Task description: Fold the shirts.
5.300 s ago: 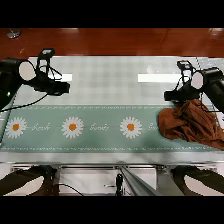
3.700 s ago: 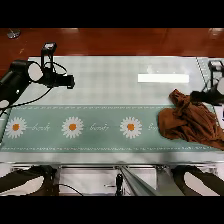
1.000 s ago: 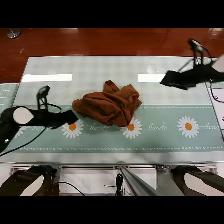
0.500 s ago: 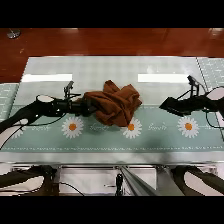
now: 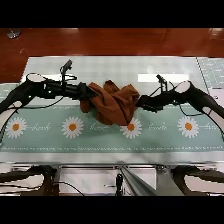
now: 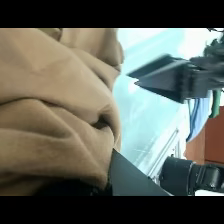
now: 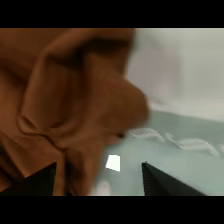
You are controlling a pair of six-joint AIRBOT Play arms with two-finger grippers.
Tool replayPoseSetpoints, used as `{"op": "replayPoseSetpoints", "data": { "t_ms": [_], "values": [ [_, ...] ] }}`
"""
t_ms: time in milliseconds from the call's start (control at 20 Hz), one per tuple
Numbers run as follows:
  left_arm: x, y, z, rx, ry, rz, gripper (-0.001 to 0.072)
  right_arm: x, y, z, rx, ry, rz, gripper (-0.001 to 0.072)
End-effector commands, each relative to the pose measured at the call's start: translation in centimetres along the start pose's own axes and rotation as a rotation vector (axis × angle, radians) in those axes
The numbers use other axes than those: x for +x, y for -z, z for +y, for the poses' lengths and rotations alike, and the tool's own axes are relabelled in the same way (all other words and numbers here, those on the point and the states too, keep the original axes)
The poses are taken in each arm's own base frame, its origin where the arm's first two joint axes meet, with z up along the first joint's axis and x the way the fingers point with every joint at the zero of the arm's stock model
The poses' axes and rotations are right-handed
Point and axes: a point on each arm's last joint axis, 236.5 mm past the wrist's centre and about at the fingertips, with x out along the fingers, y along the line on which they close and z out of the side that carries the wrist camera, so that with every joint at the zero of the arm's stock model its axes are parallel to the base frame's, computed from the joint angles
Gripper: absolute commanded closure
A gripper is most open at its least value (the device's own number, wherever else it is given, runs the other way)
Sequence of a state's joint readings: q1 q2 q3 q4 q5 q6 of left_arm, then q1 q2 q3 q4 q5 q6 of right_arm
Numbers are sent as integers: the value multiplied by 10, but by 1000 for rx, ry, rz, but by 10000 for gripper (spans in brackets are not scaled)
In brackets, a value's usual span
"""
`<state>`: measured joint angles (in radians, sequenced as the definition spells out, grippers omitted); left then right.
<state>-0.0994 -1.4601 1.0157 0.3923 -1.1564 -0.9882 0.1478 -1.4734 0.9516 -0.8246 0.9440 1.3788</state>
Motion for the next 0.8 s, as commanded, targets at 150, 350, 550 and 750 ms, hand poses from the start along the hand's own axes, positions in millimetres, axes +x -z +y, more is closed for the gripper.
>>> {"op": "replayPoseSetpoints", "data": {
  "t_ms": [150,350,550,750],
  "values": [
    [-14,-6,-5,14,-2,0,682,38,24,33,-16,-24,164,96],
    [-14,-6,-4,14,-3,0,682,41,17,33,-20,-19,128,419],
    [-22,-12,-12,23,10,-11,682,21,-4,49,-123,-50,103,681],
    [-105,-101,-107,222,97,-314,683,-130,-115,142,-307,-151,-280,682]
  ]
}}
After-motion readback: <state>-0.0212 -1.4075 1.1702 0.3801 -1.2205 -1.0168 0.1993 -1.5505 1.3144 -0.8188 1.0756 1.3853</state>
